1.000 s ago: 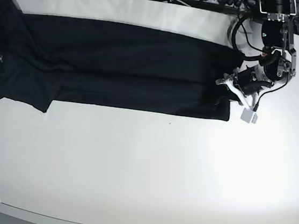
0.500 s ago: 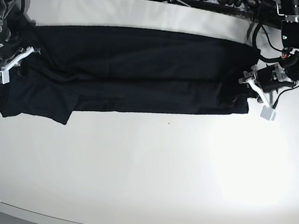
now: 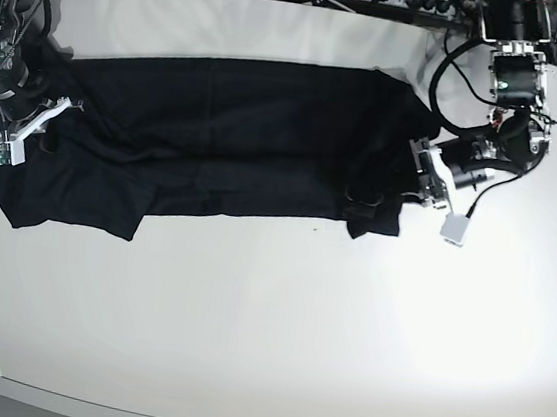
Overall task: Fold the T-shirt properly
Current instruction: 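Grasp the strip's end with the left gripper and drag it toward the right gripper, then fold the strip end over with the left gripper and press it flat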
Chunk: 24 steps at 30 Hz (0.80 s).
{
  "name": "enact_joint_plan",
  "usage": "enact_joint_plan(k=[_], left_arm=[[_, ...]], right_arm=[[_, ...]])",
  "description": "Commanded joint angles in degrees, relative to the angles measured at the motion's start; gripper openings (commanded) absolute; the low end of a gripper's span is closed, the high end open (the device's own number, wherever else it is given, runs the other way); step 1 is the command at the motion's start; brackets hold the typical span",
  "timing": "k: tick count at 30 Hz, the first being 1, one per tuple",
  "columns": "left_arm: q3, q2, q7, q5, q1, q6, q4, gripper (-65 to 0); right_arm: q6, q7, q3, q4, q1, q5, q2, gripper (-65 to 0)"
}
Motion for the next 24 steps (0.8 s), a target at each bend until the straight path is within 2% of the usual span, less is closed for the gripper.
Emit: enact_joint_plan(k=[1, 4, 6, 11, 14, 20, 21, 22, 24], left_arm=[[1.62, 1.6, -0.44, -1.69, -0.66, -2.16, 0.98, -65.0], [5.75, 5.57, -2.34, -1.69, -0.94, -6.02, 0.98, -65.0], [7.72, 7.48, -5.95, -0.02, -1.4, -6.02, 0.98, -65.0], [10.64, 12.28, -14.01, 13.0, -2.91, -6.02, 0.92, -65.0], [12.26, 14.64, -15.8, 19.04, -3.39, -6.02, 0.87, -65.0], [15.13, 16.17, -19.19, 24.39, -3.39, -6.02, 0.87, -65.0], [15.45, 16.17, -19.63, 24.79, -3.39, -6.02, 0.87, -61.9], [15.74, 16.17, -19.76, 25.16, -3.39, -6.02, 0.87, -53.7], [15.91, 16.2, -19.8, 25.97, -3.39, -6.02, 0.87, -35.8]], right_arm=[[0.74, -3.85, -0.31, 0.02, -0.33, -0.7, 0.39, -65.0], [1.7, -4.22, -0.31, 0.02, -0.33, -0.68, 0.37, -65.0], [1.7, -4.5, -0.31, 0.02, -0.33, -0.7, 0.39, -65.0], [2.27, -5.64, -0.31, 0.02, -0.35, -0.7, 0.42, -65.0], [2.43, -5.73, -0.31, 0.02, -0.33, -0.68, 0.39, -65.0], [2.45, -6.05, -0.31, 0.02, -0.33, -0.66, 0.42, -65.0], [2.47, -6.64, -0.31, 0.02, -0.31, -0.63, 0.42, -65.0], [2.47, -7.3, -0.31, 0.02, -0.26, -0.57, 0.44, -62.0], [2.43, -8.15, -0.31, 0.02, -0.17, -0.46, 0.44, -48.4]])
